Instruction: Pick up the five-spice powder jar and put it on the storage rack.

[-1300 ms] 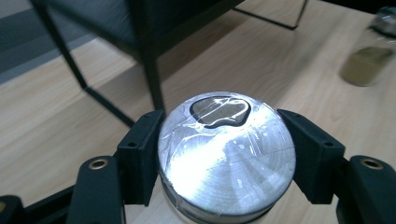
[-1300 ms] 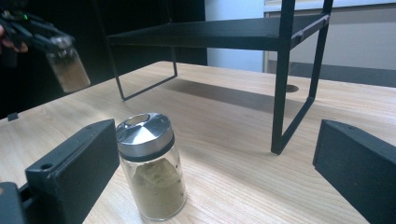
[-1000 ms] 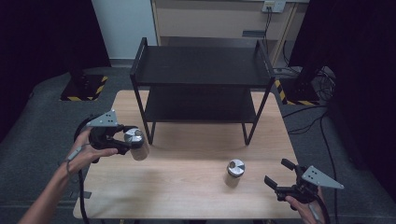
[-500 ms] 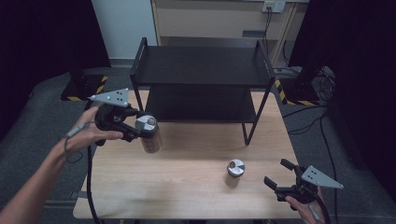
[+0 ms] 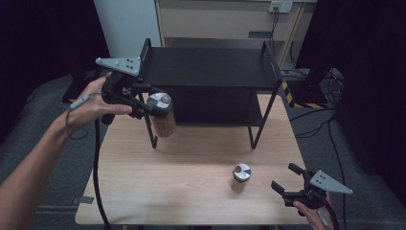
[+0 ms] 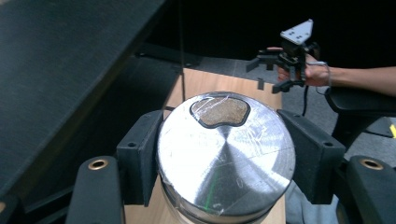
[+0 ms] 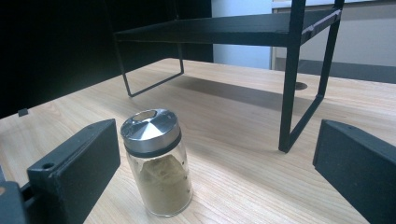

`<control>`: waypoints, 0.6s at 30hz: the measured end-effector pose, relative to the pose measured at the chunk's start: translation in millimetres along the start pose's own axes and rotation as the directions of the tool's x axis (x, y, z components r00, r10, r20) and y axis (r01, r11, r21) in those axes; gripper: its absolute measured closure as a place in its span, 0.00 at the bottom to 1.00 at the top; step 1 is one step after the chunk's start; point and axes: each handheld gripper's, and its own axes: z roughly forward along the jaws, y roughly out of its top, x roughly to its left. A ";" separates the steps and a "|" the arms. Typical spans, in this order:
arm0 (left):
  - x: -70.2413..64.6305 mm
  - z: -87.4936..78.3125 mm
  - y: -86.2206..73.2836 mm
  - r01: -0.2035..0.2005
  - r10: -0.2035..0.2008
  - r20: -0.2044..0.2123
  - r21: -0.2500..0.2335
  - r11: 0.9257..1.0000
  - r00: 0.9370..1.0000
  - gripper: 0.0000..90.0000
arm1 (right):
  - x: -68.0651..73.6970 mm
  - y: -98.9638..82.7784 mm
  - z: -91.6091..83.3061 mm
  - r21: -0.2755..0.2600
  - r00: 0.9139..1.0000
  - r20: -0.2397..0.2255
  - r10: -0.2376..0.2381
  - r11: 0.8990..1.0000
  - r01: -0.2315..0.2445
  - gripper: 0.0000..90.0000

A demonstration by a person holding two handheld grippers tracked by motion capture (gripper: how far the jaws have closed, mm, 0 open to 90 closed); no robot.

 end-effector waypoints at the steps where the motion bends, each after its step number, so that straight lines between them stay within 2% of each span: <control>1: -0.2 -1.8 5.6 0.002 -0.002 -0.008 0.005 1.000 1.000 0.37 | 0.1 0.1 0.1 0.000 1.000 -0.001 0.000 1.000 0.000 0.01; 7: -0.9 -9.4 26.1 0.039 -0.039 -0.064 -0.009 0.999 0.997 0.37 | 0.5 0.3 1.0 -0.001 1.000 -0.010 -0.001 1.000 0.001 0.01; 10: 0.0 -12.0 36.2 0.043 -0.044 -0.089 -0.013 0.999 0.995 0.37 | 0.8 0.0 0.5 -0.005 1.000 -0.012 0.003 1.000 -0.003 0.01; 18: 8.2 -16.2 60.6 0.068 -0.071 -0.151 -0.025 0.997 0.986 0.37 | 1.5 0.0 0.1 -0.007 1.000 -0.017 0.006 1.000 -0.006 0.01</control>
